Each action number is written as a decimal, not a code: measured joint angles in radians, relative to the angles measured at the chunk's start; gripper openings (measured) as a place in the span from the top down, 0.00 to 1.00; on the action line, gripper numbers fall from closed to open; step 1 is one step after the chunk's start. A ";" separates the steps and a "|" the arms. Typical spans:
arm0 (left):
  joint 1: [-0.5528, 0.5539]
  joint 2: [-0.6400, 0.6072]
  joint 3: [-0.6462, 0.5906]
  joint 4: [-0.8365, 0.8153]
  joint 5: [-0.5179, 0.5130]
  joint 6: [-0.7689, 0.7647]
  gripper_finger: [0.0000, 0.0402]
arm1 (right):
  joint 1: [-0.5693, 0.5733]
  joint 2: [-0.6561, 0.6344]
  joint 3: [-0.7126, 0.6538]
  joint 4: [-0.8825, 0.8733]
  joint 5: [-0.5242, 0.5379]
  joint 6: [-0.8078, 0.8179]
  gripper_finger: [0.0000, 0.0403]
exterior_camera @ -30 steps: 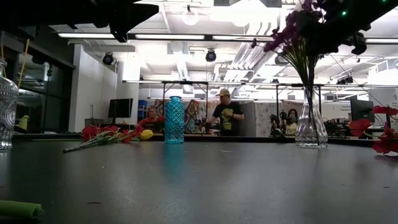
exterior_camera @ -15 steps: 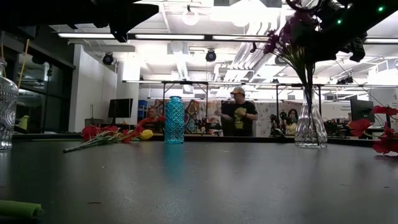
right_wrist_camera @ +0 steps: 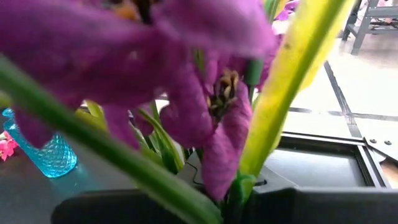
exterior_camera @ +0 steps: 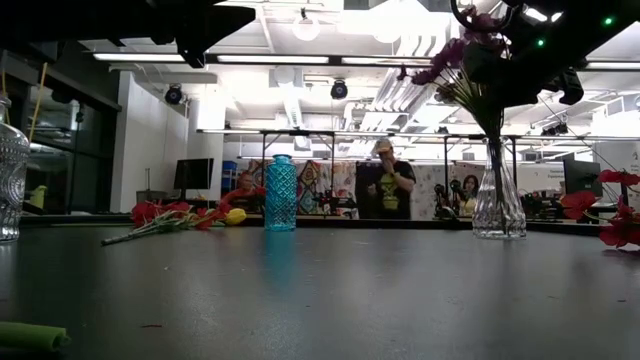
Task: Sort flowers into vase by color
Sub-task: Put the top violet flowers into the right transparent vase
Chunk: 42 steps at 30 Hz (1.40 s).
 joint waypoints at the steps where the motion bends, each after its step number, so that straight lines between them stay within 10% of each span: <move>1: 0.000 0.000 0.000 0.000 0.000 0.000 0.52 | 0.000 0.000 0.000 0.000 -0.001 -0.001 0.99; 11: 0.000 0.000 0.000 0.000 0.000 0.000 0.52 | 0.000 -0.005 0.000 0.005 -0.010 -0.007 0.90; 26: 0.000 0.000 0.000 0.001 0.000 0.000 0.52 | 0.008 -0.045 0.109 -0.067 -0.263 -0.169 0.37; 42: 0.000 0.000 0.000 0.001 0.000 0.000 0.52 | 0.008 -0.076 0.158 -0.227 -0.414 -0.100 0.34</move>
